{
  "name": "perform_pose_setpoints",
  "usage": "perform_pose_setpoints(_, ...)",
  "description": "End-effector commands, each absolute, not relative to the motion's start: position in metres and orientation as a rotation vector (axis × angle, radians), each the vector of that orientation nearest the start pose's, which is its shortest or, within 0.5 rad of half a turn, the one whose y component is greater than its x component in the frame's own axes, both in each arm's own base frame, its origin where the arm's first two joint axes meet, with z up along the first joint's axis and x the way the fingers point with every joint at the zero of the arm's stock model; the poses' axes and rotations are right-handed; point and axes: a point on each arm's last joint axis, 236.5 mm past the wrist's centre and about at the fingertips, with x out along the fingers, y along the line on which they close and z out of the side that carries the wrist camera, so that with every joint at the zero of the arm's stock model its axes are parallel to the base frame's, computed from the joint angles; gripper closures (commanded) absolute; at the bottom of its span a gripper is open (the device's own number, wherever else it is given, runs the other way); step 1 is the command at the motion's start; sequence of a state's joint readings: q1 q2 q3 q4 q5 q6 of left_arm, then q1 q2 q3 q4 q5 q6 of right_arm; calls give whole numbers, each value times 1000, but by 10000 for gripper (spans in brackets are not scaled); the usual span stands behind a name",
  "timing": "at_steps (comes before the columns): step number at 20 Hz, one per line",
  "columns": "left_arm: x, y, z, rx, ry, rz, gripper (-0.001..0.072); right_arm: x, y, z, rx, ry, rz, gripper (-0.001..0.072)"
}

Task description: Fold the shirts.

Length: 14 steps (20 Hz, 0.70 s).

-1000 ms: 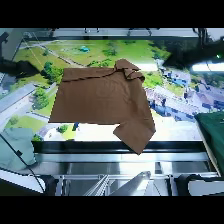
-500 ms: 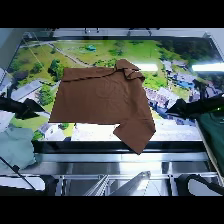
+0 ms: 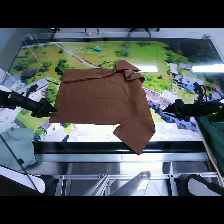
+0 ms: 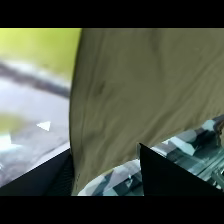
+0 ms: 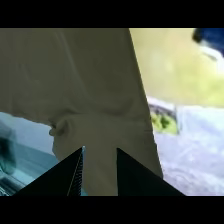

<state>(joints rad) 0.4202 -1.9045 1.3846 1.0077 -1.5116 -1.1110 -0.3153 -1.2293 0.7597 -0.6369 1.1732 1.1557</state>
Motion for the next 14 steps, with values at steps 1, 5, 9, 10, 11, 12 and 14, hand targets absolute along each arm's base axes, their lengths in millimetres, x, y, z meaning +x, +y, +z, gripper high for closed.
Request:
perform_pose_setpoints(1,378,18,-126,-578,1682,-463,310,360,67,-15,898,1124,331,461)
perform_pose_setpoints(5,377,20,-126,-584,1685,-463,690,345,65,-29,858,1202,321,243)
perform_pose_setpoints(9,376,31,-126,-614,1676,-438,690,304,66,-73,935,1372,193,255)
perform_pose_setpoints(10,375,33,-125,-622,1676,-431,690,293,70,-84,963,1411,186,256)
perform_pose_setpoints(11,375,34,-125,-625,1675,-429,690,284,74,-95,985,1447,175,256)
perform_pose_setpoints(12,375,35,-125,-627,1674,-427,690,278,77,-105,1015,1474,158,256)
perform_pose_setpoints(14,375,36,-126,-627,1673,-426,690,273,87,-117,1101,1505,160,288)
